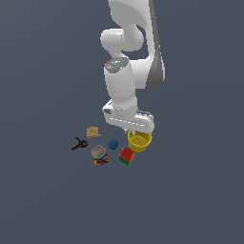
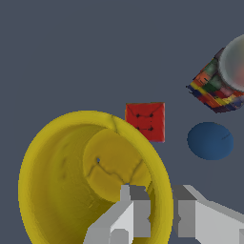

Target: Pick up a designated object from a clutter of objects.

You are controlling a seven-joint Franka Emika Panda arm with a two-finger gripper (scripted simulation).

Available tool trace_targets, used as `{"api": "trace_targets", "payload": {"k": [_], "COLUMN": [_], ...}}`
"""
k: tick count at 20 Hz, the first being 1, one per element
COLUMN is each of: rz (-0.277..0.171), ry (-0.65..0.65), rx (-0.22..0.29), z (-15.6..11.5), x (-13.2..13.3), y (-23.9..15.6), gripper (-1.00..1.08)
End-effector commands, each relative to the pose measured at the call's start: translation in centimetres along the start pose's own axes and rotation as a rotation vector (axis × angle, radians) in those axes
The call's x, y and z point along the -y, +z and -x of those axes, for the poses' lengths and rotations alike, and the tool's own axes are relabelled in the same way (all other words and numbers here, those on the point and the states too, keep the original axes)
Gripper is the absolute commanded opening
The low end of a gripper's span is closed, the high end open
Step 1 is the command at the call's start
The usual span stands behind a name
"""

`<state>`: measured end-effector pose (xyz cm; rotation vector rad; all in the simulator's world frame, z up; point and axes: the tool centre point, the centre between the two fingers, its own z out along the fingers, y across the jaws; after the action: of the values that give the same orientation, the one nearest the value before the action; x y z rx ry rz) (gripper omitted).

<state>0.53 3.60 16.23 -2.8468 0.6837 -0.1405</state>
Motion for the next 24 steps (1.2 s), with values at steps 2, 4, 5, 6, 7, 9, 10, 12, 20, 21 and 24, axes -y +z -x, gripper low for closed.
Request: {"api": "trace_targets", "payload": {"k": [2,4,5,6,7,9,10,12,20,21,24], "rz": [-0.002,-0.003,-0.003,-0.003,-0.003,-0.003,-0.003,-0.002,0.0,0.0,0.0], "ry": [0.0,0.0,0.0,0.0,0.0,0.0,0.0,0.0,0.001,0.001,0.001], "rx": [-0.003,-0.003,-0.003,-0.003,-0.003,-0.003,-0.003,-0.003,-0.003,-0.003,-0.003], "z": [-1.3,-2.1,-2.4,-2.8,-3.2,-3.9,-4.2,-5.0,-8.0,-8.4,-9.5], "x": [-2.2,-3.4,-4.1,-4.7,-5.3,-6.5,-7.1,-8.3,-13.1,-13.7,-15.4], "y": [-3.8,-5.8,-6.9,-7.9,-8.9,-10.9,-11.9,-13.9,-21.7,-22.7,-25.5], "gripper": [-1.0,-1.0,-1.0,-1.0,-1.0,-1.0,-1.0,-1.0,-1.0,-1.0,-1.0]}}
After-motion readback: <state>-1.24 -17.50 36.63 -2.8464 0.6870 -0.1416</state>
